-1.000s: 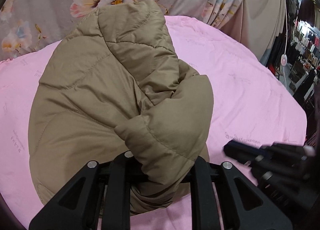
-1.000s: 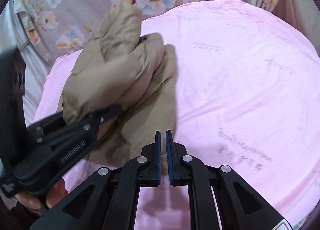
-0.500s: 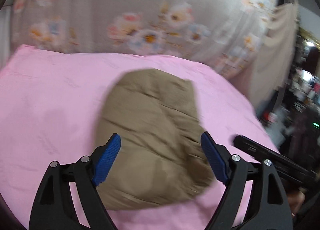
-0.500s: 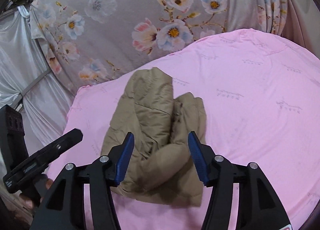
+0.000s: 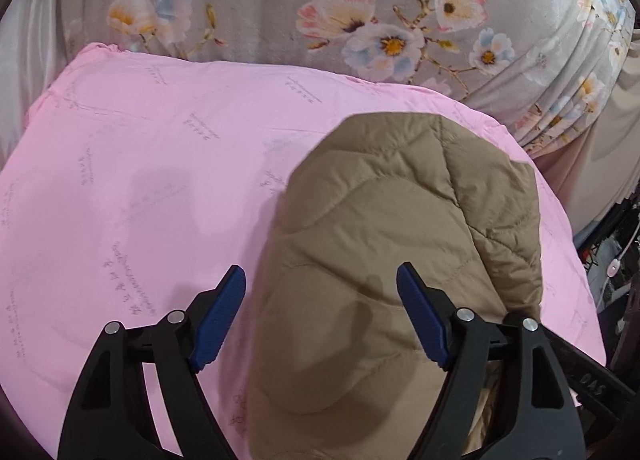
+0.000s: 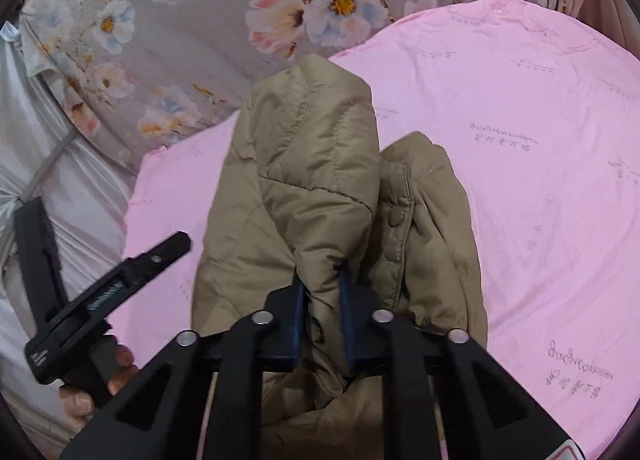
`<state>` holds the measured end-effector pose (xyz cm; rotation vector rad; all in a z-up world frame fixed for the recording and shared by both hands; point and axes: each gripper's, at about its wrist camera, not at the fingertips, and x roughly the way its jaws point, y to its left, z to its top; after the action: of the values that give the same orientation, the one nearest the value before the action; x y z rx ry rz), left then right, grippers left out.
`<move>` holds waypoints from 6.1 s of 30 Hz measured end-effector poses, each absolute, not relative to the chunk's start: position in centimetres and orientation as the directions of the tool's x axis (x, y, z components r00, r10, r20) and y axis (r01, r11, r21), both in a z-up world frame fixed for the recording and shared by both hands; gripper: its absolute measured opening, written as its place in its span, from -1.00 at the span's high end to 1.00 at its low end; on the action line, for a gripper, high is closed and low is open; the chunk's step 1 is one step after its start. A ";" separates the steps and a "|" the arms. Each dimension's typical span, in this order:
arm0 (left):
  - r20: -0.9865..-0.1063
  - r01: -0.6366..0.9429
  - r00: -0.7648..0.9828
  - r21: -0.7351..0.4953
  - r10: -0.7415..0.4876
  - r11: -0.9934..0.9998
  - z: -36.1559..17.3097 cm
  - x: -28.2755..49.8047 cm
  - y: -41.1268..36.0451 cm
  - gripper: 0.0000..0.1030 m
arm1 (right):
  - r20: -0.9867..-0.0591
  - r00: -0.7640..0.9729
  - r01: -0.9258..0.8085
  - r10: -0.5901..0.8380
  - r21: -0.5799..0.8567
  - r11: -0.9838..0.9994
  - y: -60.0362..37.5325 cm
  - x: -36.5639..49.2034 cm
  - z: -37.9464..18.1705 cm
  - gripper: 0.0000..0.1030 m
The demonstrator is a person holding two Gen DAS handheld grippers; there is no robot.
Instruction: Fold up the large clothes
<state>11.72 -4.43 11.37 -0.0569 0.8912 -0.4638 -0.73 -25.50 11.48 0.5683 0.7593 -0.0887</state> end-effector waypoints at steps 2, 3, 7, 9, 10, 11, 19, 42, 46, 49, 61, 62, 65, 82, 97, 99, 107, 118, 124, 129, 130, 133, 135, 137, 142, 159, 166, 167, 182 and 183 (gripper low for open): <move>-0.738 0.398 0.503 -0.264 -0.450 0.878 11.0 11.4 -5.2 -0.46 | -0.677 0.735 0.305 0.048 0.392 0.868 -25.8 -1.8 11.8 0.85; -0.741 0.416 0.487 -0.269 -0.463 0.869 10.7 11.1 -5.8 -0.45 | -0.689 0.725 0.328 0.015 0.364 0.872 -26.0 -2.1 11.6 0.85; -0.776 0.449 0.430 -0.259 -0.461 0.855 8.0 10.5 -8.5 -0.35 | -0.747 0.661 0.421 -0.070 0.291 0.859 -27.6 -2.4 8.0 0.86; -0.776 0.454 0.457 -0.218 -0.436 0.864 7.3 9.9 -9.3 -0.35 | -0.755 0.652 0.426 -0.065 0.295 0.856 -28.1 -2.5 6.6 0.86; -0.773 0.457 0.475 -0.192 -0.421 0.869 7.2 9.6 -9.7 -0.35 | -0.760 0.647 0.429 -0.063 0.294 0.854 -28.3 -2.4 6.0 0.84; -0.770 0.459 0.492 -0.168 -0.407 0.872 6.9 9.2 -10.1 -0.35 | -0.765 0.641 0.428 -0.065 0.286 0.857 -28.4 -2.3 5.5 0.83; -0.745 0.456 0.565 -0.077 -0.355 0.887 4.9 8.6 -11.1 -0.40 | -0.765 0.642 0.403 -0.060 0.270 0.874 -28.8 -1.4 2.9 0.74; -0.754 0.482 0.549 -0.069 -0.362 0.874 4.8 8.8 -10.3 -0.48 | -0.793 0.607 0.436 -0.055 0.274 0.857 -28.9 -2.2 4.8 0.55; -0.731 0.442 0.587 -0.071 -0.348 0.894 8.0 10.9 -7.9 -0.45 | -0.743 0.661 0.436 -0.108 0.263 0.861 -29.5 -2.2 9.5 0.52; -0.723 0.386 0.614 -0.074 -0.316 0.919 10.2 13.8 -7.4 -0.45 | -0.715 0.692 0.457 -0.100 0.327 0.827 -31.0 -0.3 11.6 0.29; -0.842 0.314 0.429 -0.202 -0.328 0.928 8.8 23.3 -13.0 -0.45 | -0.784 0.620 0.606 -0.008 0.474 0.639 -35.7 7.8 4.9 0.37; -0.853 0.316 0.401 -0.213 -0.333 0.925 7.7 23.6 -13.7 -0.45 | -0.786 0.617 0.612 -0.035 0.451 0.650 -35.5 7.8 4.6 0.48; -0.858 0.318 0.389 -0.215 -0.334 0.923 5.7 23.6 -14.9 -0.48 | -0.800 0.590 0.615 -0.109 0.358 0.703 -35.0 7.9 3.6 0.59; -0.825 0.320 0.520 -0.051 -0.221 0.946 2.1 22.8 -17.1 -0.63 | -0.799 0.572 0.549 -0.185 0.205 0.810 -34.7 9.2 0.8 0.51; -0.803 0.310 0.569 0.008 -0.179 0.951 1.8 22.2 -17.6 -0.64 | -0.760 0.632 0.529 -0.153 0.278 0.802 -35.2 8.6 0.2 0.47; -0.801 0.314 0.569 0.001 -0.187 0.950 2.4 21.9 -17.2 -0.64 | -0.752 0.649 0.514 -0.113 0.325 0.794 -35.8 7.9 0.4 0.46; -0.792 0.434 0.541 -0.025 -0.282 0.901 8.0 14.6 -12.5 -0.60 | -0.750 0.645 0.429 -0.148 0.195 0.882 -31.1 0.8 6.7 0.55; -0.833 0.514 0.442 -0.069 -0.333 0.855 5.0 6.3 -10.3 -0.63 | -0.819 0.572 0.361 -0.040 0.209 0.909 -27.7 -3.7 2.0 0.98; -0.838 0.494 0.439 -0.075 -0.323 0.866 5.6 6.7 -9.7 -0.68 | -0.787 0.613 0.379 0.074 0.375 0.846 -30.4 -5.4 3.6 0.86; -0.846 0.447 0.393 -0.166 -0.360 0.879 6.3 8.6 -6.8 -0.80 | -0.778 0.622 0.448 0.086 0.444 0.776 -35.2 -6.8 3.4 0.33; -0.850 0.439 0.382 -0.180 -0.364 0.880 6.2 9.1 -6.4 -0.86 | -0.782 0.613 0.451 0.114 0.464 0.763 -36.2 -6.6 2.8 0.25; -0.855 0.431 0.300 -0.273 -0.422 0.860 5.5 10.9 -5.5 -0.89 | -0.776 0.586 0.442 0.233 0.547 0.711 -38.1 -5.9 0.7 0.12; -0.848 0.432 0.248 -0.335 -0.467 0.837 4.9 11.7 -5.3 -0.91 | -0.744 0.569 0.414 0.351 0.628 0.659 -38.5 -5.3 -0.8 0.00; -0.837 0.433 0.192 -0.396 -0.512 0.810 4.2 12.4 -5.1 -0.91 | -0.718 0.552 0.397 0.425 0.674 0.623 -38.1 -4.6 -2.1 -0.01; -0.763 0.375 0.016 -0.595 -0.646 0.711 2.1 13.9 -5.1 -0.91 | -0.683 0.567 0.385 0.460 0.714 0.585 -37.7 -4.6 -2.8 -0.09; -0.753 0.491 0.131 -0.516 -0.645 0.702 6.2 13.0 -6.2 -0.47 | -0.645 0.639 0.235 0.420 0.683 0.692 -31.8 -0.4 0.6 0.61; -0.694 0.614 0.288 -0.395 -0.660 0.683 12.8 14.2 -5.7 -0.23 | -0.607 0.760 0.120 0.232 0.481 0.868 -28.3 2.7 8.8 0.66; -0.684 0.626 0.314 -0.372 -0.658 0.685 13.7 14.4 -5.4 -0.23 | -0.595 0.773 0.106 0.221 0.464 0.880 -27.9 3.5 9.7 0.66; -0.485 0.623 0.639 -0.130 -0.597 0.771 18.5 24.3 -1.4 -0.23 | -0.435 0.885 -0.053 0.168 0.263 0.963 -22.9 17.4 15.0 0.66; -0.474 0.618 0.652 -0.120 -0.592 0.777 17.9 25.2 -1.2 -0.24 | -0.433 0.886 -0.056 0.169 0.263 0.963 -22.9 18.4 14.6 0.66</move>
<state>25.22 -1.23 17.94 0.0537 0.5187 -0.6874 18.37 -22.90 14.63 0.2477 0.4697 0.1182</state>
